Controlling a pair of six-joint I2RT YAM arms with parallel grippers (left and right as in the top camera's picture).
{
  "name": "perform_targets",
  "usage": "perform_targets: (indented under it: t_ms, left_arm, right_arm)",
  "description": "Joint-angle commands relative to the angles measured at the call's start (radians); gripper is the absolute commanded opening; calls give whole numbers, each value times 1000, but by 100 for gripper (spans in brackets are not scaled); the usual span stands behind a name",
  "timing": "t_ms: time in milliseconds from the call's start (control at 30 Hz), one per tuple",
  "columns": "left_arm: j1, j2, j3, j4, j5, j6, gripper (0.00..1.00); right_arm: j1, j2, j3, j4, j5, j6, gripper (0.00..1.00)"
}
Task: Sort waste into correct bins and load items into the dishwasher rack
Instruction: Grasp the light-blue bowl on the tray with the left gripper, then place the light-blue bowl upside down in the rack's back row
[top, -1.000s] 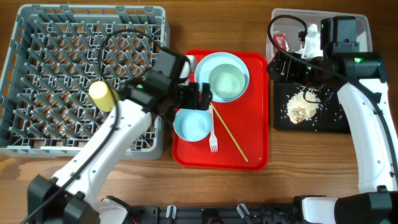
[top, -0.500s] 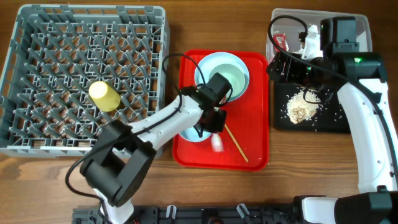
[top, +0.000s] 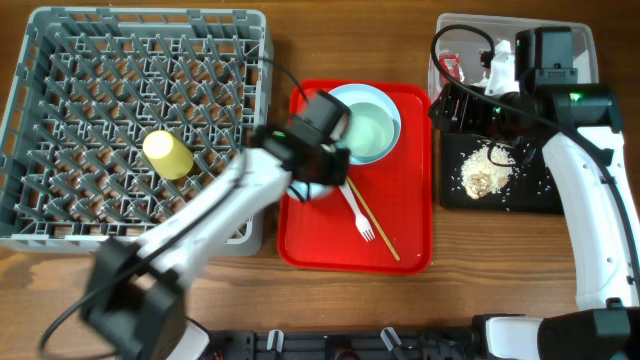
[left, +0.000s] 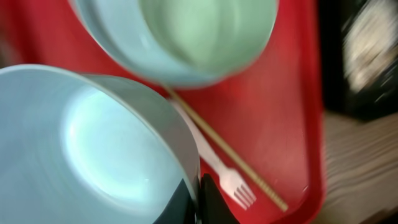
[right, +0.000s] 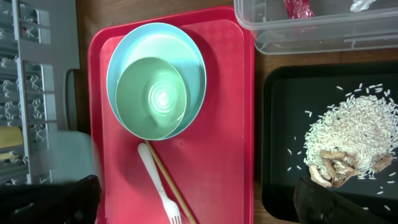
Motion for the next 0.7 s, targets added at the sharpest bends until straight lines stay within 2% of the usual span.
perform_targets:
  t_ms: [0, 133, 333, 500, 667]
  left_arm:
    - [157, -156, 36, 52, 76, 153, 4]
    - [364, -172, 36, 127, 323, 294, 4]
    - [616, -122, 36, 316, 512, 298, 4]
    - [725, -64, 71, 484, 600, 158, 4]
    - [746, 60, 226, 497, 601, 93, 4]
  right_arm:
    - [-2, -6, 7, -2, 10, 9, 100]
    - [-2, -6, 7, -2, 10, 9, 100]
    - [-2, -6, 7, -5, 10, 9, 100]
    - [-2, -6, 7, -5, 10, 10, 100]
    - [-2, -6, 7, -5, 10, 9, 100]
